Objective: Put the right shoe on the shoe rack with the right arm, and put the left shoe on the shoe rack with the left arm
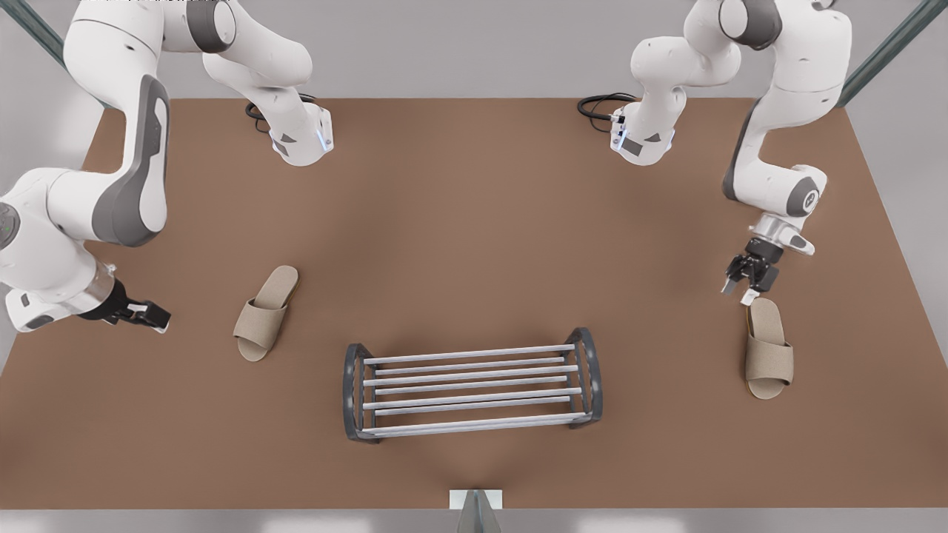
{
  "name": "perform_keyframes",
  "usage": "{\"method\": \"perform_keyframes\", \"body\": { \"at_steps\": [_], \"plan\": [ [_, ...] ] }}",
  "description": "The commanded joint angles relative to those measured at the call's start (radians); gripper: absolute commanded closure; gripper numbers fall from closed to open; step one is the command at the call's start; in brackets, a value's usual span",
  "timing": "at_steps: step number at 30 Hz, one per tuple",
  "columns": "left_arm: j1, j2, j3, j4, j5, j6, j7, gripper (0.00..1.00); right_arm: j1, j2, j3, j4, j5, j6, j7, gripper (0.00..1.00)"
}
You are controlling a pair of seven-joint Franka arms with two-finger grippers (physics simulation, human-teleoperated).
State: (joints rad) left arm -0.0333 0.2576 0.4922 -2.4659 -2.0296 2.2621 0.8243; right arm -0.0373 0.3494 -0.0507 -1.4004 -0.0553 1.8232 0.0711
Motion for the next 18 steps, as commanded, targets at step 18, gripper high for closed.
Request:
{"method": "perform_keyframes", "body": {
  "at_steps": [18],
  "plan": [
    [0.09,0.203,-0.133,0.099,-0.735,-0.087,1.615,0.0,0.128,-0.121,0.026,-0.738,-1.805,1.248,-0.07,0.0]
  ]
}}
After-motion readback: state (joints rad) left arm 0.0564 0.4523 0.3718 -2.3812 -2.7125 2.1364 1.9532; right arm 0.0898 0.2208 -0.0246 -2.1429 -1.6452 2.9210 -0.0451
